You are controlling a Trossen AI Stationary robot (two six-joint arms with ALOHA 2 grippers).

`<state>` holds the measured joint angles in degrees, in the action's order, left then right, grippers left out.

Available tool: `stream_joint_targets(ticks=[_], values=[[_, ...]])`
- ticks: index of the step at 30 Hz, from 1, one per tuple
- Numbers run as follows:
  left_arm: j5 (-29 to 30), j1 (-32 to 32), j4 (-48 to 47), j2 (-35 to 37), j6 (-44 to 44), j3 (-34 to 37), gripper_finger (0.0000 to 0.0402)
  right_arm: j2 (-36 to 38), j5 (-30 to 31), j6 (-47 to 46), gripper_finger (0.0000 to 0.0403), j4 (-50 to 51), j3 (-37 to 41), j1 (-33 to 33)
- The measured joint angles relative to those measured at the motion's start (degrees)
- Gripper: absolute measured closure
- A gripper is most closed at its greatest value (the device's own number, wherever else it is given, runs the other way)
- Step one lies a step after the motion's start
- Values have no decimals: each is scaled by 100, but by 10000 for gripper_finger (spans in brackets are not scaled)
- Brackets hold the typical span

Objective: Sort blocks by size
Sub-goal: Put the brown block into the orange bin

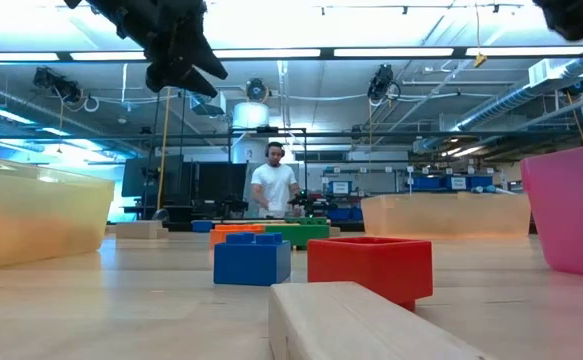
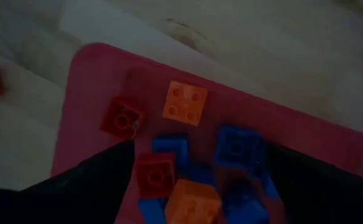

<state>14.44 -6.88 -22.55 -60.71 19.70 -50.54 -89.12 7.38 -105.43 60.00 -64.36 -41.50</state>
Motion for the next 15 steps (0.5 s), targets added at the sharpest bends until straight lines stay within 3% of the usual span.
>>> stream_joint_targets(ticks=[3, 8, 11, 15], values=[[-290, -190, -399, -2, 49, -31, 150, 331, 52, 0, 34, 148, 0, -2], [-968, -734, -1893, -212, -85, -368, 161, 776, 610, 0, 48, 365, 0, 0], [-1034, -1064, -2319, -410, -909, -587, 173, 961, 970, 8, 55, 451, 0, 10], [-1213, -1363, -2854, -758, -2649, -660, 185, 1107, 1223, 46, 62, 540, 0, 41]])
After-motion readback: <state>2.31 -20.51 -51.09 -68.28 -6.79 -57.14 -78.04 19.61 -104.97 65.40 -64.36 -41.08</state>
